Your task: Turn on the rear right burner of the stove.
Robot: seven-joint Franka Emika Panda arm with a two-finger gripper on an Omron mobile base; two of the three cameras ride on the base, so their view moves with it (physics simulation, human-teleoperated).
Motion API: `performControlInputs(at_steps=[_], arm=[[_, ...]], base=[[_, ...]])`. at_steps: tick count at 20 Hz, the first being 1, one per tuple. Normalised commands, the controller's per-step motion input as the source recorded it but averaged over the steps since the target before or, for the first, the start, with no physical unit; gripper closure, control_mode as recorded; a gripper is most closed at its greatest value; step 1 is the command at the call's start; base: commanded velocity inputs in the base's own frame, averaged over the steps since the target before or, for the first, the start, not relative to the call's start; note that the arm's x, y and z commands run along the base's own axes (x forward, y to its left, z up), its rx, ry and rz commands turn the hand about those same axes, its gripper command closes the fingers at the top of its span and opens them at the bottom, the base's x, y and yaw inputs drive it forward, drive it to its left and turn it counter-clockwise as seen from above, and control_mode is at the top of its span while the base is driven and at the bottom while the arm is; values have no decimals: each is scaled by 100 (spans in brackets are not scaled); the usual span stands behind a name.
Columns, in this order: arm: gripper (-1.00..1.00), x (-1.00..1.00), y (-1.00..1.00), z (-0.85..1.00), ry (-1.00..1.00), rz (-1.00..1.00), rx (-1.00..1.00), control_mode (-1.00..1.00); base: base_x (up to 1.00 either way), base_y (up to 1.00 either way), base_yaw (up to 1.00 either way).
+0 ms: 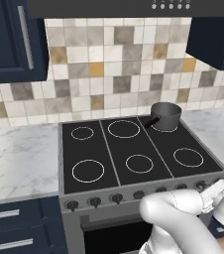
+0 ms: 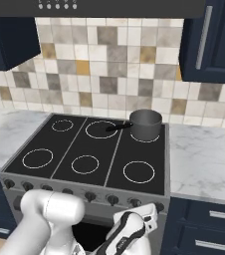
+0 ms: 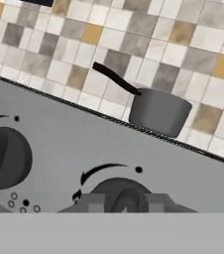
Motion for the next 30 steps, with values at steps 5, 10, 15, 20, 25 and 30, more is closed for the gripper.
performControlInputs(at_steps=[5, 10, 15, 20, 25, 30], arm=[[100, 46, 13, -23, 21, 13, -21, -100], [100, 19, 4, -35, 11, 6, -45, -100], [100, 0, 0, -35, 12, 3, -63, -100], [100, 1, 0, -27, 21, 12, -66, -100], [100, 0, -23, -24, 20, 37, -59, -100], [100, 0, -46, -29, 20, 45, -41, -100]], base=[[0, 0, 0], [0, 0, 0], [0, 0, 0], [0, 0, 0], [0, 0, 0], [0, 0, 0]])
